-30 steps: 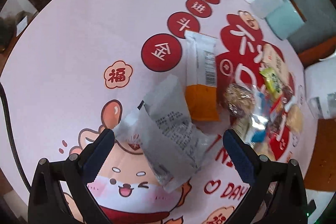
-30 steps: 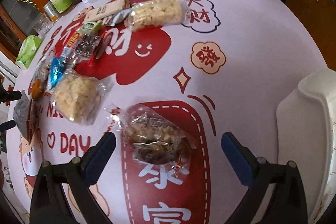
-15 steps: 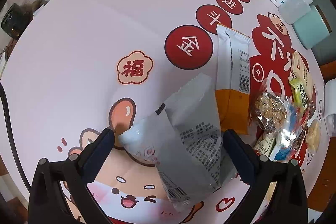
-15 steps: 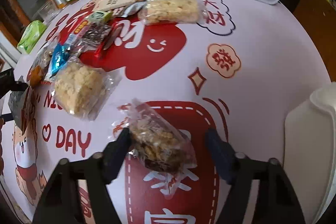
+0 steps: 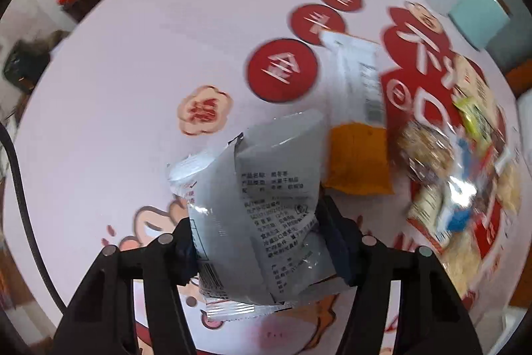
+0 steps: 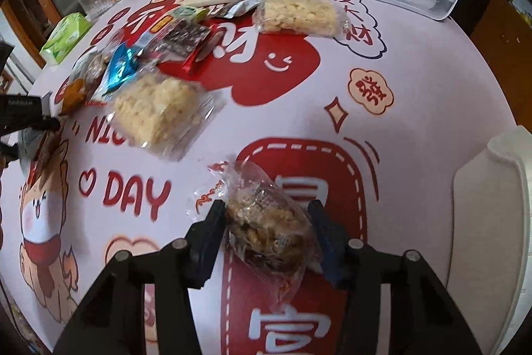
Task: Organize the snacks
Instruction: 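Grasp the grey snack bag with the left tool while the right tool grasps the nut bag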
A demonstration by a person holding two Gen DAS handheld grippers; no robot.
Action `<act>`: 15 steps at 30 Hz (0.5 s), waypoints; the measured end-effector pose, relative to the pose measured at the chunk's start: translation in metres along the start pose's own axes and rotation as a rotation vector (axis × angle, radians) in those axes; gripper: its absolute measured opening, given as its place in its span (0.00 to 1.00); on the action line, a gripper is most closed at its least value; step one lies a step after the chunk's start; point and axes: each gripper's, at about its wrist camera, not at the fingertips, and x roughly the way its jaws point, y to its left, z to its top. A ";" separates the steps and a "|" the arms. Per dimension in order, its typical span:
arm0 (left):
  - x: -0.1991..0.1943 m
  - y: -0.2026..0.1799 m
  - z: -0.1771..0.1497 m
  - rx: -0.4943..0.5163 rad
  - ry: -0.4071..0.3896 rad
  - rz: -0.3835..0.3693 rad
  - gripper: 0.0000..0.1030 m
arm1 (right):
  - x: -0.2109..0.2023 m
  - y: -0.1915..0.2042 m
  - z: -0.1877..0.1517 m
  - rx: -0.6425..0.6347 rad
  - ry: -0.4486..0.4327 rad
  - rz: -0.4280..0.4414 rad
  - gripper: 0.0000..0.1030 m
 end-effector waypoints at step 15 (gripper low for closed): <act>-0.089 -0.011 -0.066 0.257 -0.113 -0.010 0.56 | -0.070 0.006 -0.037 0.013 -0.075 0.111 0.49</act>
